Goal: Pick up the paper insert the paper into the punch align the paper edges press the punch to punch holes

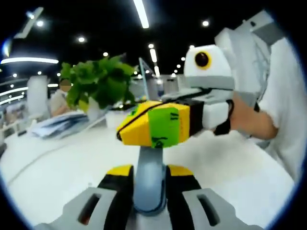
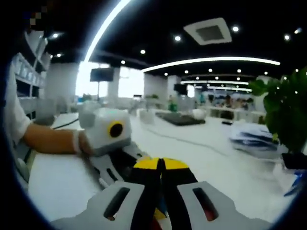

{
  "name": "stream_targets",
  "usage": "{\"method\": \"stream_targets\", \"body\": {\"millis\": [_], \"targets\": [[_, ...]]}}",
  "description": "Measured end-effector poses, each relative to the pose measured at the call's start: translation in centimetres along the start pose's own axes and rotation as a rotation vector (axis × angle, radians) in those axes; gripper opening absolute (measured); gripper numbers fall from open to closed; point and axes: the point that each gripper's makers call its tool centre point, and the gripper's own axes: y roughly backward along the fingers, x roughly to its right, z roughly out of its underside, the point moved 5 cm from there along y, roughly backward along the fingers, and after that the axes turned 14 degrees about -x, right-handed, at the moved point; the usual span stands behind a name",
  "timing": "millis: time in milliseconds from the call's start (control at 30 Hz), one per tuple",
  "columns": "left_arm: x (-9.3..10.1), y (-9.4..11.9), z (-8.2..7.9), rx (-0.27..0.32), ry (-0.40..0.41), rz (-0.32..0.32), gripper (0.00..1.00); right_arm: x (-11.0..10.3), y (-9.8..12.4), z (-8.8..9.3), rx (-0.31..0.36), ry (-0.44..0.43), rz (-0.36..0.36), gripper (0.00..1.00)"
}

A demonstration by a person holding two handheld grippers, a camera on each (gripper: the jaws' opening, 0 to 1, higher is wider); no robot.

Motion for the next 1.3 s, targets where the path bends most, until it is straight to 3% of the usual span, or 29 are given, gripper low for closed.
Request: {"method": "stream_targets", "body": {"millis": [200, 300, 367, 467, 567, 600, 633, 667, 1033, 1300], "targets": [[0.0, -0.1, 0.0, -0.003, 0.004, 0.002, 0.28, -0.3, 0.0, -0.1, 0.003, 0.026, -0.002, 0.03], [0.0, -0.2, -0.1, -0.004, 0.005, 0.003, 0.28, 0.4, 0.0, 0.7, -0.008, -0.054, -0.016, 0.03], [-0.1, -0.2, -0.1, -0.005, 0.003, 0.004, 0.28, 0.7, 0.1, 1.0, 0.009, -0.069, -0.036, 0.03], [-0.1, -0.2, -0.1, -0.005, 0.004, 0.004, 0.28, 0.9, -0.3, 1.7, -0.027, -0.072, -0.031, 0.02], [0.0, -0.2, 0.0, -0.005, 0.004, 0.005, 0.28, 1.1, -1.0, 3.4, -0.094, -0.166, -0.060, 0.02], [0.0, -0.2, 0.0, -0.007, 0.005, 0.005, 0.28, 1.3, -0.8, 3.4, -0.049, -0.226, -0.098, 0.02], [0.0, -0.2, 0.0, -0.007, 0.005, 0.006, 0.28, 1.2, -0.6, 3.1, -0.015, -0.179, -0.115, 0.02], [0.0, -0.2, 0.0, -0.007, 0.004, 0.005, 0.28, 0.9, -0.6, 3.1, -0.031, -0.162, -0.094, 0.02], [-0.1, -0.1, 0.1, -0.006, -0.001, 0.004, 0.28, 0.7, -0.1, 3.2, 0.002, -0.168, -0.097, 0.02], [-0.3, -0.1, 0.1, -0.005, 0.001, 0.005, 0.28, 1.8, -0.2, 3.1, 0.006, -0.160, -0.091, 0.03]]}}
